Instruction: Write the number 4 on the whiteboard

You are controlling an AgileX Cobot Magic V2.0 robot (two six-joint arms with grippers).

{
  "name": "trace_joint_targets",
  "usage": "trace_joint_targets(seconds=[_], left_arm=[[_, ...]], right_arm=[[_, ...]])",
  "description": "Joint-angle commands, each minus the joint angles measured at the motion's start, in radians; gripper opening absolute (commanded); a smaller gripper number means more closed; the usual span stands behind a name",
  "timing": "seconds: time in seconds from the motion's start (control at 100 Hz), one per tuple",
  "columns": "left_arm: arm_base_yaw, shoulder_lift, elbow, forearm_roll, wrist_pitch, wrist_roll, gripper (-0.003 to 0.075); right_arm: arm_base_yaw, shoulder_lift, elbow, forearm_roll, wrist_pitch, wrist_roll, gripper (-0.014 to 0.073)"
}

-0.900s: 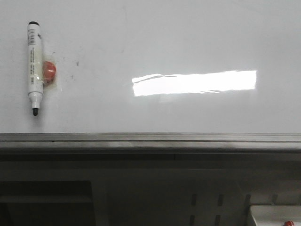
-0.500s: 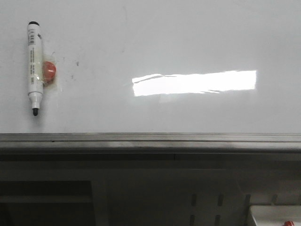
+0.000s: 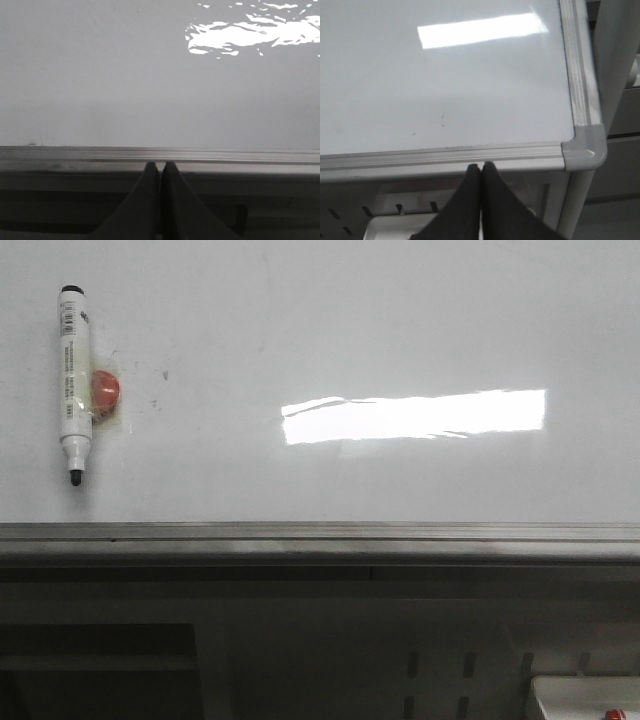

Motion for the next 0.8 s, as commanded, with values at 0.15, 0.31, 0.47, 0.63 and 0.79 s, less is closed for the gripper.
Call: trace_joint_targets(seconds=[0.15, 0.31, 0.47, 0.63, 0.79], left_arm=[[0.003, -0.023, 0.034, 0.020, -0.122, -0.001, -0.0020], [0.003, -0.023, 0.034, 0.020, -0.134, -0.001, -0.0020], [0.003, -0.023, 0.034, 0.022, -0.150, -0.001, -0.0020], [0.003, -0.023, 0.034, 0.020, -0.226, -0.001, -0.0020], [0.003, -0.023, 0.034, 0.020, -0.379, -0.001, -0.0020]], right_arm=[[0.001, -0.015, 0.024, -0.016, -0.176, -0.002, -0.0064], [0.000, -0.015, 0.024, -0.087, -0.246, -0.020, -0.0064], [0.000, -0.015, 0.024, -0.090, -0.288, -0.020, -0.0064], [0.000, -0.015, 0.024, -0.097, -0.301, -0.020, -0.0064], [0.000, -0.015, 0.024, -0.093, -0.293, -0.020, -0.0064]])
